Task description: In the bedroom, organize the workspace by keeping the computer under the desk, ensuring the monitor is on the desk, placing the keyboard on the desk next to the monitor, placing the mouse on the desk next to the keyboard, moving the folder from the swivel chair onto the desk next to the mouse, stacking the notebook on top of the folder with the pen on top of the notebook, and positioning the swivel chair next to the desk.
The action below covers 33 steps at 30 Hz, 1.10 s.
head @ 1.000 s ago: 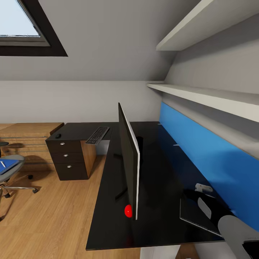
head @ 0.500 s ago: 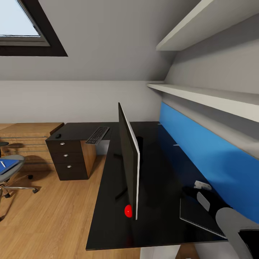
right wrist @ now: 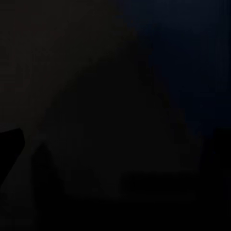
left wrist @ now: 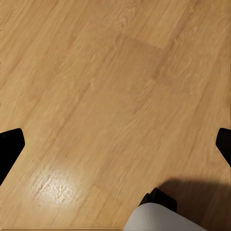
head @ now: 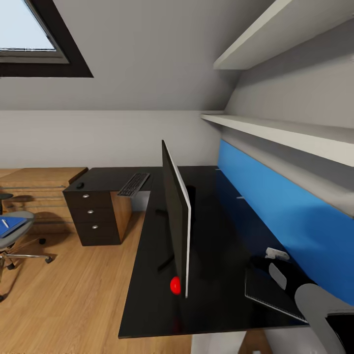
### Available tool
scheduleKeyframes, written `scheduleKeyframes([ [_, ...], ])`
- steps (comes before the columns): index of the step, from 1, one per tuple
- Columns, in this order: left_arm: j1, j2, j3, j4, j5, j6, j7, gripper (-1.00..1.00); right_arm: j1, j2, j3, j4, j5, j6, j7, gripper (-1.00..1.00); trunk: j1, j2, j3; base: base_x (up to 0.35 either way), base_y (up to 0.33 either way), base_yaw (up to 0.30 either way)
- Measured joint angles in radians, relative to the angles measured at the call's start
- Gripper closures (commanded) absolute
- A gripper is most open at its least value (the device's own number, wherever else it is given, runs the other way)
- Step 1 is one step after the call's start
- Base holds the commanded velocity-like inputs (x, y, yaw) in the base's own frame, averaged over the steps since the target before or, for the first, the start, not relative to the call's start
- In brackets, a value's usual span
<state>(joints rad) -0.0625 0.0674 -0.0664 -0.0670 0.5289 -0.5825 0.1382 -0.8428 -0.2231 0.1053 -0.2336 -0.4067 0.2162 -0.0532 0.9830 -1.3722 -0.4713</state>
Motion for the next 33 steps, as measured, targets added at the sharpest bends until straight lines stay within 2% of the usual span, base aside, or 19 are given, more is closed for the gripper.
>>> scheduleKeyframes([
  [9,0.000,0.000,0.000,0.000,0.000,-0.002,0.000,-1.00,0.000,0.000,0.002,0.003,0.033,0.004,-0.003,-1.00,0.000,0.000,0.000,-0.059,0.000,0.000],
  [10,0.000,0.000,0.000,0.000,0.000,-0.002,0.000,-1.00,0.000,0.000,0.003,-0.004,-0.018,0.004,-0.006,-1.00,0.000,0.000,0.000,-0.014,0.000,0.000],
  [12,0.000,0.000,0.000,0.000,0.000,-0.002,0.000,-1.00,0.000,0.000,0.001,-0.005,-0.028,0.004,-0.004,-1.00,0.000,0.000,0.000,-0.087,0.000,0.000],
  [20,0.000,0.000,0.000,0.000,0.000,-0.002,0.000,-1.00,0.000,0.000,0.001,-0.007,-0.033,0.005,-0.003,-1.00,0.000,0.000,0.000,-0.148,0.000,0.000],
  [33,0.000,0.000,0.000,0.000,0.000,-0.003,0.000,-1.00,0.000,0.000,0.002,-0.006,-0.030,0.005,-0.004,-1.00,0.000,0.000,0.000,-0.018,0.000,0.000],
])
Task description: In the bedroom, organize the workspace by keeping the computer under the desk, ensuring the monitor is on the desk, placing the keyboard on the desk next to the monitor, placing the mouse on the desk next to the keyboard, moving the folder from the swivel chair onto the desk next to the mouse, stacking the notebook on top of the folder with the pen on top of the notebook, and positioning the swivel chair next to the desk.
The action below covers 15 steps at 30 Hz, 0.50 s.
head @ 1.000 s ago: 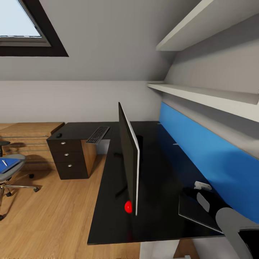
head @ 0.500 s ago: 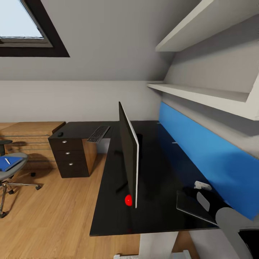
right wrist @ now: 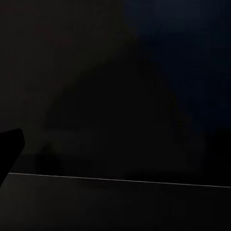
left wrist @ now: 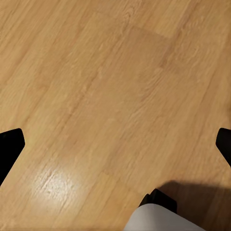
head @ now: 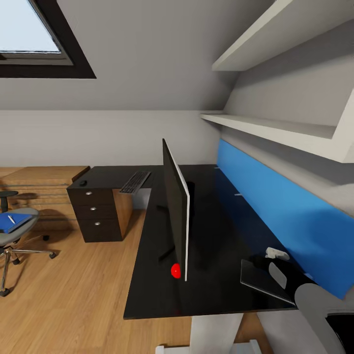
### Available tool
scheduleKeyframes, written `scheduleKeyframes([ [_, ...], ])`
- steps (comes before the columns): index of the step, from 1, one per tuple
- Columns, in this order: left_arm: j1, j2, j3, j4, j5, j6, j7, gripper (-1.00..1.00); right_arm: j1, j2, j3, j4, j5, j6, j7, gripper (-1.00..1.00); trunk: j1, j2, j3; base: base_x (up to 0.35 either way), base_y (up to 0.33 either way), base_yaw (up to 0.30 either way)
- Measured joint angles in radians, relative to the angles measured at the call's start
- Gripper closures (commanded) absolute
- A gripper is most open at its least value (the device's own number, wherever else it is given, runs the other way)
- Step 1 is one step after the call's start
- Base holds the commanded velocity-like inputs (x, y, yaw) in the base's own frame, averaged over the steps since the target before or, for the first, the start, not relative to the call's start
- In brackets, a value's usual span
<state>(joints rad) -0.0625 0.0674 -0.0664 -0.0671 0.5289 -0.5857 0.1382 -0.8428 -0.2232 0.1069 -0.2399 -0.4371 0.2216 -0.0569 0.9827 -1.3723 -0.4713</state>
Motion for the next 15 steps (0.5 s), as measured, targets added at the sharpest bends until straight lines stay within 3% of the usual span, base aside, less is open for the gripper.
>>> scheduleKeyframes([
  [6,0.000,0.000,0.000,0.000,0.000,0.000,0.000,-1.00,0.000,0.000,0.000,0.000,-0.001,0.001,0.000,-1.00,0.000,0.000,0.000,-0.018,0.000,0.000],
  [15,0.000,0.000,0.000,0.000,0.000,0.000,0.000,-1.00,0.000,0.000,0.001,-0.001,-0.001,0.001,0.000,-1.00,0.000,0.000,0.000,-0.135,0.000,0.000],
])
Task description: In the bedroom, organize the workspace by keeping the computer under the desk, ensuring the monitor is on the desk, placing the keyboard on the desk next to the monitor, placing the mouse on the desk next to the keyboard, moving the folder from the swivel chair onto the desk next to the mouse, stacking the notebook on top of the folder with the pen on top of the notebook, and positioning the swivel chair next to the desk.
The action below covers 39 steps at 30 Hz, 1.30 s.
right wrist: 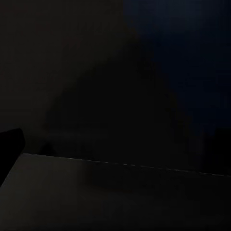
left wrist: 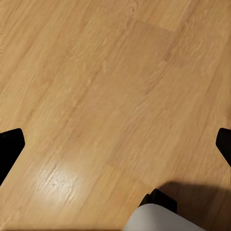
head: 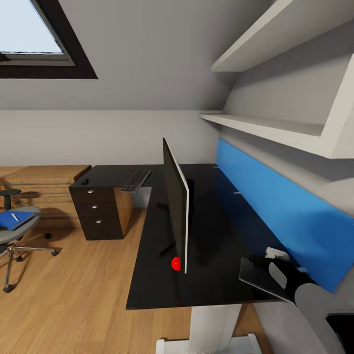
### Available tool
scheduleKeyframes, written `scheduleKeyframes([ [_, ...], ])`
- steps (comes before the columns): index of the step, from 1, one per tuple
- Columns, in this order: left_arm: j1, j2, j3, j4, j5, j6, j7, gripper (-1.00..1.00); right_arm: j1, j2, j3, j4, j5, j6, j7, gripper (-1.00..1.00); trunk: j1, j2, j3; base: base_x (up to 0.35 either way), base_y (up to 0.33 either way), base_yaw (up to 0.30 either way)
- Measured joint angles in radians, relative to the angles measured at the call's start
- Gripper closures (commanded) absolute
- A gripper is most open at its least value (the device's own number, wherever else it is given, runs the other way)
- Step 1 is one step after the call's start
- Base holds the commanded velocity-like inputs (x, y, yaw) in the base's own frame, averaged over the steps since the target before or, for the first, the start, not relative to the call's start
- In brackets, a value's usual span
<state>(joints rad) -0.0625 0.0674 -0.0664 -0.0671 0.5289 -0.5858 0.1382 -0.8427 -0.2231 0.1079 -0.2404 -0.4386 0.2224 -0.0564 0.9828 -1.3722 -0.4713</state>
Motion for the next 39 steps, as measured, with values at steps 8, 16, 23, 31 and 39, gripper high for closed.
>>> scheduleKeyframes([
  [8,0.000,0.000,0.000,0.000,0.000,0.000,0.000,-1.00,0.000,0.000,-0.001,-0.001,0.000,0.001,-0.001,-1.00,0.000,0.000,0.000,-0.017,0.000,0.000],
  [16,0.000,0.000,0.000,0.000,0.000,0.001,0.000,-1.00,0.000,0.000,-0.001,-0.001,0.000,0.002,-0.001,-1.00,0.000,0.000,0.000,-0.002,0.001,0.000],
  [23,0.000,0.000,0.000,0.000,0.000,0.003,0.000,-1.00,0.000,0.000,-0.002,-0.002,0.001,0.004,-0.001,-1.00,0.000,0.000,0.000,-0.092,0.061,0.000],
  [31,0.000,0.000,0.000,0.000,0.000,0.002,0.000,-1.00,0.000,0.000,-0.001,-0.001,0.002,0.003,-0.001,-1.00,0.000,0.000,0.000,-0.030,0.018,0.000],
  [39,0.000,0.000,0.000,0.000,0.000,0.002,0.000,-1.00,0.000,0.000,-0.001,-0.001,0.002,0.002,-0.001,-1.00,0.000,0.000,0.000,-0.003,0.002,0.000],
])
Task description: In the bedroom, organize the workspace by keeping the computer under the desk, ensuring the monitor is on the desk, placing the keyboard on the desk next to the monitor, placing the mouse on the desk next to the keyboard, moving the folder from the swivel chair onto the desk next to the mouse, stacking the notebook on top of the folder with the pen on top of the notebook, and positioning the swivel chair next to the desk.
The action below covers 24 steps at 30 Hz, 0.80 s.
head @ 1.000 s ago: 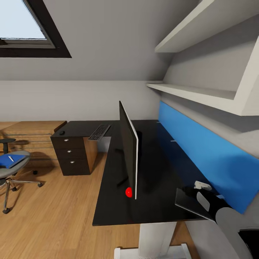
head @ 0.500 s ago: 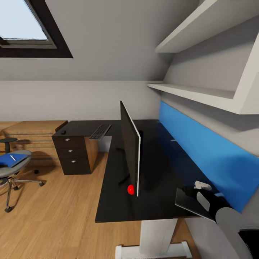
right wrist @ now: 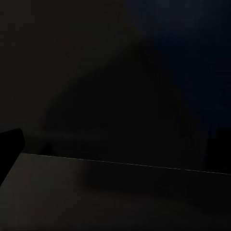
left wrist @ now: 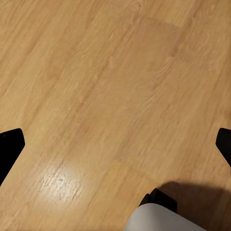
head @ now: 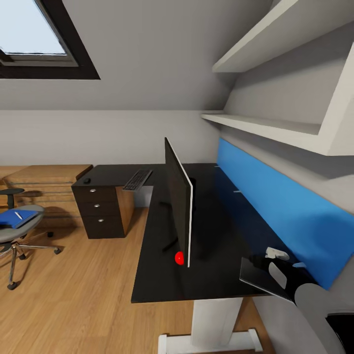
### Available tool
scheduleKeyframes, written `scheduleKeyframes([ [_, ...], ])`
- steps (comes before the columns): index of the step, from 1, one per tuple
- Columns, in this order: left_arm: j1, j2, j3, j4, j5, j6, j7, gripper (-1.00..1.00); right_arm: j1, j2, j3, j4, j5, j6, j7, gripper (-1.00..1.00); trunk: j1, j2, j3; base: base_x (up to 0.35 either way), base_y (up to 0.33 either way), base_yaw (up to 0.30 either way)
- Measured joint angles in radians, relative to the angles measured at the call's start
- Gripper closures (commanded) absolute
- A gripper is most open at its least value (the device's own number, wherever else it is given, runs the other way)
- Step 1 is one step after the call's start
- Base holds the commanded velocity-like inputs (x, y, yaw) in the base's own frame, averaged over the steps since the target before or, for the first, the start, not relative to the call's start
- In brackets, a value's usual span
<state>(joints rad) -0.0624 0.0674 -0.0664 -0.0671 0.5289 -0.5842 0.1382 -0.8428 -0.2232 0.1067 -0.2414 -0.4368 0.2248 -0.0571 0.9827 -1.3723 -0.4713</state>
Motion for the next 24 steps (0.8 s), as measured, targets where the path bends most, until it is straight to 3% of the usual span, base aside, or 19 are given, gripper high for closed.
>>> scheduleKeyframes([
  [24,0.000,0.000,0.000,0.000,0.000,0.000,0.000,-1.00,0.000,0.000,0.000,0.001,0.001,-0.001,0.001,-1.00,0.000,0.000,0.000,-0.050,0.017,0.000],
])
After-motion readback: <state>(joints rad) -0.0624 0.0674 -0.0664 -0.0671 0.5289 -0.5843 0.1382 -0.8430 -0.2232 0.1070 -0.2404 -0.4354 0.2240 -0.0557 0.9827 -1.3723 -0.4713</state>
